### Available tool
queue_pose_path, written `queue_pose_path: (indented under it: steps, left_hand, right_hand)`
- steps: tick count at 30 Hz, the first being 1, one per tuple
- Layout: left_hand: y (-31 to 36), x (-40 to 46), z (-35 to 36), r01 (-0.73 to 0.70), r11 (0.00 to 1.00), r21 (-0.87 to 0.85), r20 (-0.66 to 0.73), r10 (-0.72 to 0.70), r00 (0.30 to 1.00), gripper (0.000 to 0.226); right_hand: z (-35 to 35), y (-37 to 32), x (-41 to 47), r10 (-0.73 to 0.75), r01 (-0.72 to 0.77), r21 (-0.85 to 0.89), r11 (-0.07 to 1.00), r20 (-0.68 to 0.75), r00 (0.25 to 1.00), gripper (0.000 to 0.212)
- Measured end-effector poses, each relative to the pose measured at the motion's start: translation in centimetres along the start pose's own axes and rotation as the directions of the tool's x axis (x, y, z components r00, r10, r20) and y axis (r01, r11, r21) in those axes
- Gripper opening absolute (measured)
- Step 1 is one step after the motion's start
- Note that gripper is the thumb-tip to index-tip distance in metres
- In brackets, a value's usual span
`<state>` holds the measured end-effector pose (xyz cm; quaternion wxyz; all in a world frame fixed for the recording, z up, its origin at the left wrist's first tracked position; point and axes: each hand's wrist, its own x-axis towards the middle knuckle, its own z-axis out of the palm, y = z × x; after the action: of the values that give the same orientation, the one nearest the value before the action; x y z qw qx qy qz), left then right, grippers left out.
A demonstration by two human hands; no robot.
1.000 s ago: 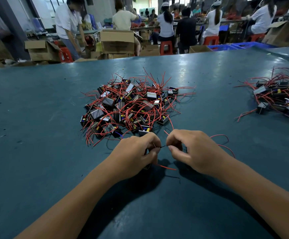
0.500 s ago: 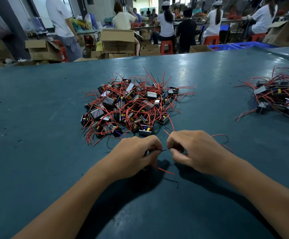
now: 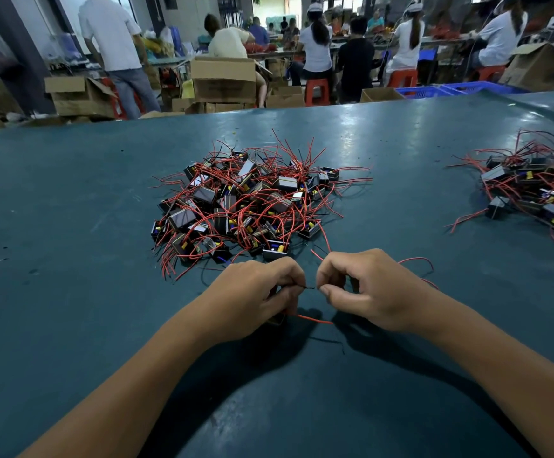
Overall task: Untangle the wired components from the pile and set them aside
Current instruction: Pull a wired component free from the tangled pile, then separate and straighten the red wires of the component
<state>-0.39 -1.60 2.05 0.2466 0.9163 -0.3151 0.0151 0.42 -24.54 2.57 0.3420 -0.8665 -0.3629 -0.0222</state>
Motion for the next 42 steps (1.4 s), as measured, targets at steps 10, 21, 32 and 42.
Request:
queue_pose_path:
  steps: [10, 21, 32, 42]
  left_hand:
    - [-0.4, -0.4, -0.3, -0.026, 0.998, -0.061, -0.033, 0.024, 0.999, 0.009]
    - [-0.9, -0.2, 0.0, -0.029, 0.988, -0.154, 0.001, 0.03, 1.0, 0.009]
    - [-1.8, 0.1, 0.1, 0.07, 0.993, -0.097, -0.155, -0.085, 0.984, 0.003]
    - [-1.6, 0.2, 0.2, 0.013, 0.999, -0.038, -0.255, -0.022, 0.967, 0.02]
  right_hand:
    - [0.1, -0.3, 0.0, -0.006, 0.004, -0.065, 0.998, -0.038, 0.999, 0.005]
    - [0.3, -0.3, 0.0, -0.004, 0.002, -0.078, 0.997, -0.029, 1.0, 0.006]
    - [-0.8, 0.4, -0.5, 0.138, -0.147, 0.064, 0.987, 0.139, 0.981, 0.012]
    - [-0.2, 0.4, -0.3, 0.011, -0.012, 0.035, 0.999, 0.018, 1.0, 0.015]
